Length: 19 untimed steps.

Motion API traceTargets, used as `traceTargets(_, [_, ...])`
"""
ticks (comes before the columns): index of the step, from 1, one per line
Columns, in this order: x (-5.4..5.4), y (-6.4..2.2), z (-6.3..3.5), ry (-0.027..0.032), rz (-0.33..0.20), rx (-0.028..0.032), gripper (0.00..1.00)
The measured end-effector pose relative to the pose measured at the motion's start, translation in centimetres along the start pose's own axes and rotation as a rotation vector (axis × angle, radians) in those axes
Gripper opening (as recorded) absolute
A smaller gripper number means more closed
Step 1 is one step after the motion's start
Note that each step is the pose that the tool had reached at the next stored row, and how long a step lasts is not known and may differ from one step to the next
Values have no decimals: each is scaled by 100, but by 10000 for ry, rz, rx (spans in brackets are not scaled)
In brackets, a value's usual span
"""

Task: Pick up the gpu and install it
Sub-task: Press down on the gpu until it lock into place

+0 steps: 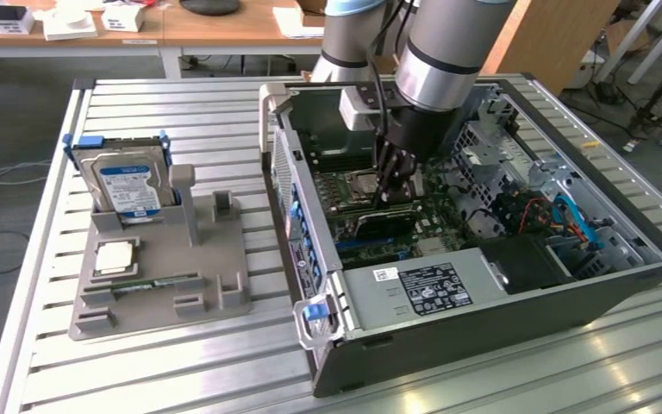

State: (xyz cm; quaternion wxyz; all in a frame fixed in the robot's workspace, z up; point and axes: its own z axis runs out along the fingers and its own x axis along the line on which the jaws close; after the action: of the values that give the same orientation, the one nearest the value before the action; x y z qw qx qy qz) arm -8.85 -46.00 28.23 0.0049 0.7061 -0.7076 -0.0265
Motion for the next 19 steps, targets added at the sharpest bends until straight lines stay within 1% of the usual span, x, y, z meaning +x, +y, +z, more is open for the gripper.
traceTargets(3, [-5,-2,37,1,0,4,11])
traceTargets(6, [-5,-1,37,2,1,3,11])
traceTargets(10, [-4,-1,73,1,1,5,11])
traceTargets(19, [-4,-2,91,2,1,6,11])
